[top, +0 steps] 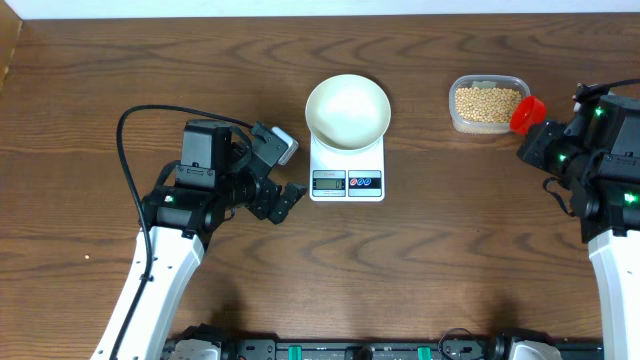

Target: Scoop item into bowl and weigh 50g on scale

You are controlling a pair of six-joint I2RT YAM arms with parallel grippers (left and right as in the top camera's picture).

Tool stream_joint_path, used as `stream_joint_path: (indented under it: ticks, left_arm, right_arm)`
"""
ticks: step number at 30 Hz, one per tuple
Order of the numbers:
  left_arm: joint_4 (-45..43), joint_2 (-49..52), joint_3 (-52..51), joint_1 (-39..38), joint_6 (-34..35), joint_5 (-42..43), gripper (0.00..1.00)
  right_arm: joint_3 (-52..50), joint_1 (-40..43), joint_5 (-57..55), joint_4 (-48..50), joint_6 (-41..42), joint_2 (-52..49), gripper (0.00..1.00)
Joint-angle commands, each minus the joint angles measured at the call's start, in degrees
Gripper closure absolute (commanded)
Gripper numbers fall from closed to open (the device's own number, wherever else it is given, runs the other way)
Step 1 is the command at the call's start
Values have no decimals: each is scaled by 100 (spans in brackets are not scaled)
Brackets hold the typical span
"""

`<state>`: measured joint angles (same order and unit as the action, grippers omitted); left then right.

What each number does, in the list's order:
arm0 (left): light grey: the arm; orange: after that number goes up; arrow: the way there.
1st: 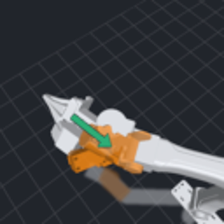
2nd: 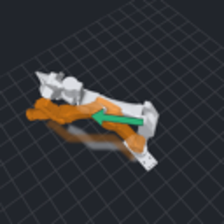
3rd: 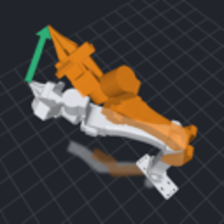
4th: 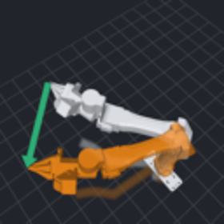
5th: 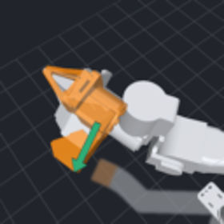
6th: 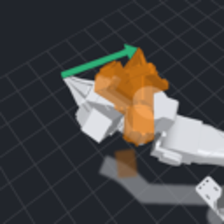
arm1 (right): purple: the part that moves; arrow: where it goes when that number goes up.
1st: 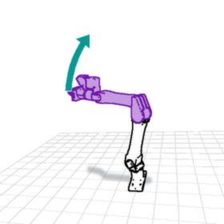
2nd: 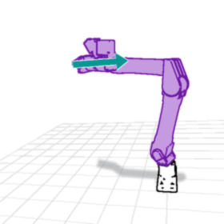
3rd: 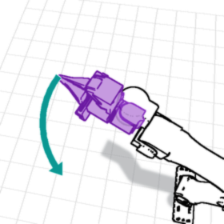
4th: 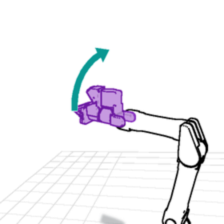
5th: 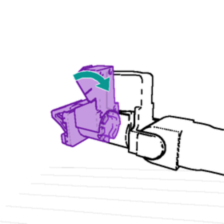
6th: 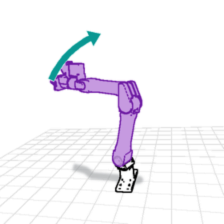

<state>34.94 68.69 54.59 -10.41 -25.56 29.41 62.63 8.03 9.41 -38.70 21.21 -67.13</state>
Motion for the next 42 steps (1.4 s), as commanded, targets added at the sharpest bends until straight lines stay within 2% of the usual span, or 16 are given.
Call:
stream_joint_path:
  ticks: [1, 26, 31, 36, 42]
  left_arm:
    - [17, 17, -22, -17, -52, -31, 8]
    - [195, 17, -22, -17, -52, -52, 7]
    - [195, 17, -20, -17, -52, -52, 7]
    - [195, 17, -20, -17, -55, -52, 7]
    - [195, 17, -22, -17, -52, -52, 7]
  right_arm:
    - [122, 24, 37, -11, -162, -7, 99]
    - [195, 24, 236, -17, -422, -7, 99]
    - [850, 24, 297, -490, -807, -208, 99]
    - [1965, 24, 297, -1412, -1364, -876, 99]
    - [2924, 22, 284, -2085, -1729, -1661, 99]
